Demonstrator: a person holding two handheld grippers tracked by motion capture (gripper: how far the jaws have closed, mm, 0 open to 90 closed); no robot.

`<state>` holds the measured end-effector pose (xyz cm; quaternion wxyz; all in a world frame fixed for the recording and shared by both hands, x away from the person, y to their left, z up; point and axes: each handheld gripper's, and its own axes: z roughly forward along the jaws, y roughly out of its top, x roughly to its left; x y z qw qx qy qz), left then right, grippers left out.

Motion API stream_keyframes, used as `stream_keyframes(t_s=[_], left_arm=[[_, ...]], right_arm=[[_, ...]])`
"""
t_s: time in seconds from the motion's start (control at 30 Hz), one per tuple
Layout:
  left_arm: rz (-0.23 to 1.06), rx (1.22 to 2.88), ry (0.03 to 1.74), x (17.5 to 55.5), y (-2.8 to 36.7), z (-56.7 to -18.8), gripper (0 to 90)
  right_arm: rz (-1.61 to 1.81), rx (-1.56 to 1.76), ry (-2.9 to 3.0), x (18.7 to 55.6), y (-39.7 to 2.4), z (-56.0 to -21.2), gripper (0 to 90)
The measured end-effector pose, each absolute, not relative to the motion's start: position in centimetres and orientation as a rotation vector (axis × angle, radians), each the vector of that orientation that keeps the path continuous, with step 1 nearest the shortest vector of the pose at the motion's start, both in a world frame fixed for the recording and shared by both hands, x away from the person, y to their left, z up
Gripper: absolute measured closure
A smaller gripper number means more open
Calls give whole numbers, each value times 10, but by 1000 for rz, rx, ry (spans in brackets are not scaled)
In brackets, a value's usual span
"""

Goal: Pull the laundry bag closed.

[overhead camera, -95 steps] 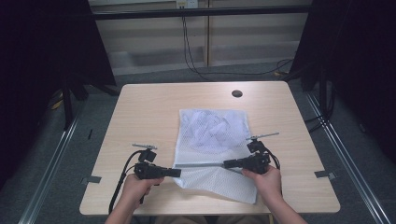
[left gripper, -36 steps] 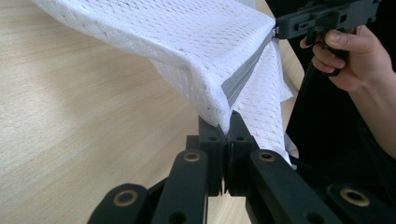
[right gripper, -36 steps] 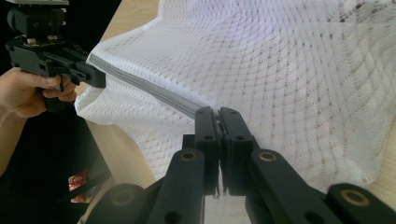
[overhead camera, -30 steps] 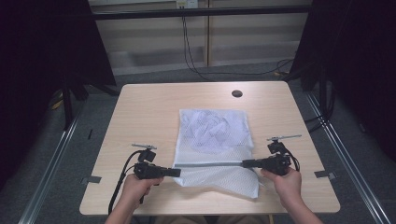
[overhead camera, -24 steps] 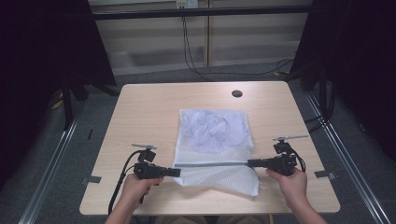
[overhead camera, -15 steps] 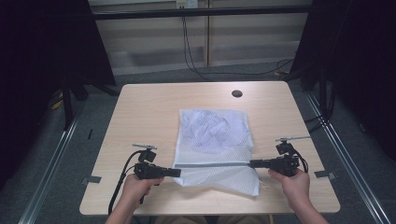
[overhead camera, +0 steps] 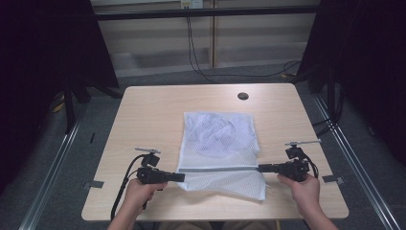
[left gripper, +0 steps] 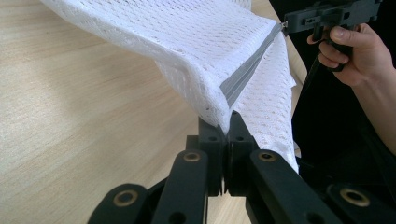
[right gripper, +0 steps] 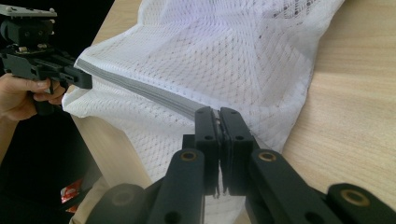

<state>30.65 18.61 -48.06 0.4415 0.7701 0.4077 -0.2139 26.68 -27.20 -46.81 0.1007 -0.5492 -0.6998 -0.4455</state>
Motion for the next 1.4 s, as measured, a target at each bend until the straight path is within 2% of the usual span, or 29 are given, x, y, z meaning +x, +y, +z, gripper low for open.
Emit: stream_keyframes(t_s=[1.4], left_arm=[[-520, 1919, 977, 305, 185, -480, 876]], right_arm=[[-1326, -1646, -2079, 262, -287, -468, 867]])
